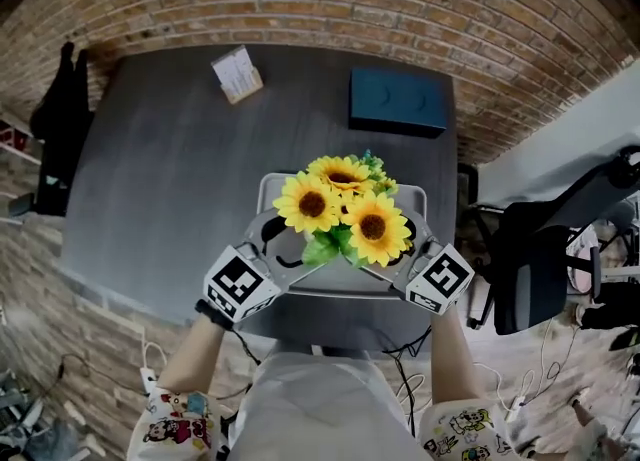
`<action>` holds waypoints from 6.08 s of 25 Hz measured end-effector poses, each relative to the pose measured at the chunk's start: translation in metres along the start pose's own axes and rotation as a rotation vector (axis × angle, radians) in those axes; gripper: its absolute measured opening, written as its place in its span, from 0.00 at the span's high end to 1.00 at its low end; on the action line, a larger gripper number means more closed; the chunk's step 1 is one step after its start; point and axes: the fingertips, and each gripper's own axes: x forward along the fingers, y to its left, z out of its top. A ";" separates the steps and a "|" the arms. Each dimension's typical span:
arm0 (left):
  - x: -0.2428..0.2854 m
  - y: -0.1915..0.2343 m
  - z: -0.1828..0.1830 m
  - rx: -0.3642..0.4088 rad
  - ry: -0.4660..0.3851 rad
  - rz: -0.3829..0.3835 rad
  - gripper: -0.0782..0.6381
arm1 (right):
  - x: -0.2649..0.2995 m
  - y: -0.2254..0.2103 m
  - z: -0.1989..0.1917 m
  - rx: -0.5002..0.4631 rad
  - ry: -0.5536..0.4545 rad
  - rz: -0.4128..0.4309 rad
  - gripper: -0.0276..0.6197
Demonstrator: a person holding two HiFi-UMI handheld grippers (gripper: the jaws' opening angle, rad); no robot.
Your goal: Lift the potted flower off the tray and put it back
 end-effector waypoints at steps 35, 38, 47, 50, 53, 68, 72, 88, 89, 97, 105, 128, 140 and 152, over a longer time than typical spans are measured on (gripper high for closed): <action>-0.047 -0.072 0.080 0.024 -0.020 -0.105 0.36 | -0.055 0.072 0.079 -0.001 -0.038 -0.120 0.35; -0.045 -0.073 0.077 0.008 -0.025 -0.105 0.36 | -0.056 0.072 0.077 0.000 -0.032 -0.120 0.35; -0.045 -0.072 0.079 0.029 -0.046 -0.096 0.36 | -0.055 0.071 0.078 -0.020 -0.043 -0.116 0.35; -0.045 -0.072 0.079 0.030 -0.051 -0.093 0.36 | -0.055 0.072 0.078 -0.022 -0.051 -0.115 0.35; -0.047 -0.073 0.082 0.030 -0.052 -0.085 0.36 | -0.055 0.073 0.081 -0.016 -0.053 -0.105 0.35; -0.047 -0.074 0.083 0.016 -0.069 -0.068 0.36 | -0.057 0.072 0.084 -0.038 -0.077 -0.094 0.35; -0.047 -0.073 0.083 0.017 -0.069 -0.065 0.36 | -0.056 0.072 0.084 -0.041 -0.080 -0.092 0.35; -0.048 -0.072 0.083 0.028 -0.062 -0.034 0.36 | -0.054 0.071 0.084 -0.055 -0.087 -0.065 0.35; -0.048 -0.071 0.084 0.031 -0.062 -0.031 0.36 | -0.054 0.070 0.084 -0.057 -0.089 -0.063 0.35; -0.043 -0.065 0.079 0.017 -0.022 -0.018 0.36 | -0.049 0.064 0.080 -0.041 -0.081 -0.043 0.35; -0.007 -0.014 0.033 -0.049 0.034 -0.044 0.36 | -0.016 0.012 0.032 0.029 -0.025 -0.049 0.35; 0.015 0.000 -0.067 -0.146 0.135 -0.042 0.36 | 0.009 0.001 -0.065 0.115 0.054 -0.017 0.35; 0.019 -0.004 -0.083 -0.073 0.132 -0.020 0.36 | 0.007 0.001 -0.089 0.111 0.064 -0.002 0.35; 0.022 0.002 -0.089 0.016 0.147 -0.032 0.36 | 0.014 -0.001 -0.094 0.029 0.113 -0.014 0.35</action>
